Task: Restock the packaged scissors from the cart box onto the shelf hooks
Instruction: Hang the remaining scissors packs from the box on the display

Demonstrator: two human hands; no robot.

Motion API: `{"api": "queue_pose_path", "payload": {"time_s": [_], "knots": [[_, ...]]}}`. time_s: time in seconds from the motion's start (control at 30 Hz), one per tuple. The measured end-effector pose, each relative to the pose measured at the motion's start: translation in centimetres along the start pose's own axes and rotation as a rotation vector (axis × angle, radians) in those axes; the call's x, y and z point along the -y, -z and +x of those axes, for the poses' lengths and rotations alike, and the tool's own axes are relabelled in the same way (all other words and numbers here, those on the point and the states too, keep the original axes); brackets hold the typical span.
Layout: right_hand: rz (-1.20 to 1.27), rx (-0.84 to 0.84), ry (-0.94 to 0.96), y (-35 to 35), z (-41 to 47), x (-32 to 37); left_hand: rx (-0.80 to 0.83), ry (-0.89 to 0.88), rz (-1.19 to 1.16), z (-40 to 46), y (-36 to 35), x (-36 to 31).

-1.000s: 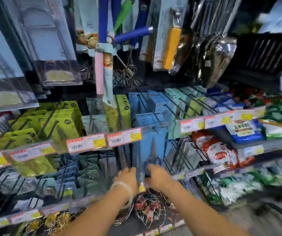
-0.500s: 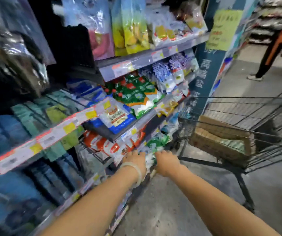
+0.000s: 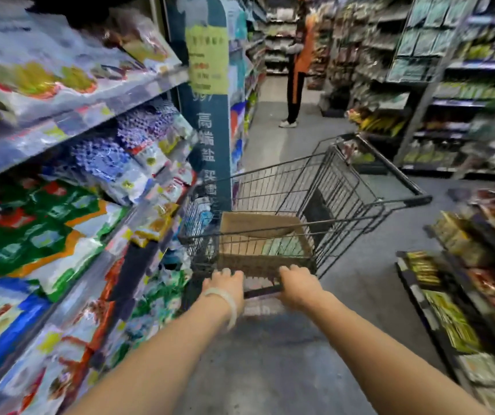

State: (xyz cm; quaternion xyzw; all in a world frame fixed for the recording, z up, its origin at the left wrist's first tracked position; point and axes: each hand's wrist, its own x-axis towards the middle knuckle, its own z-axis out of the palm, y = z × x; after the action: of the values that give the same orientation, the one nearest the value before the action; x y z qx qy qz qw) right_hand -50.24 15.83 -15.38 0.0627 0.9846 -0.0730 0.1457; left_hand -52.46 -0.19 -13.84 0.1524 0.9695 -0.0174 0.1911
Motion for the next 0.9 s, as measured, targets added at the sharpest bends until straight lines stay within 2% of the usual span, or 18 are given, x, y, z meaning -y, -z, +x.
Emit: {"api": "queue_pose_path", "payload": {"time_s": [0.2,0.47,0.67,0.9], "knots": [[0.000,-0.032,-0.052,2.8,9.9,-2.2,-0.003,-0.065,-0.046,11.7,3.2,-1.2],[0.080,-0.008,-0.056,9.0,25.7,-3.1,0.003,-0.021,-0.075,27.2,9.9,1.3],[0.155,0.164,-0.122,7.2,34.0,-6.0,0.176,0.002,-0.033,35.3,7.9,1.6],[0.221,0.416,-0.164,1.0,44.8,-10.1,0.416,0.096,-0.094,45.6,3.4,2.4]]}}
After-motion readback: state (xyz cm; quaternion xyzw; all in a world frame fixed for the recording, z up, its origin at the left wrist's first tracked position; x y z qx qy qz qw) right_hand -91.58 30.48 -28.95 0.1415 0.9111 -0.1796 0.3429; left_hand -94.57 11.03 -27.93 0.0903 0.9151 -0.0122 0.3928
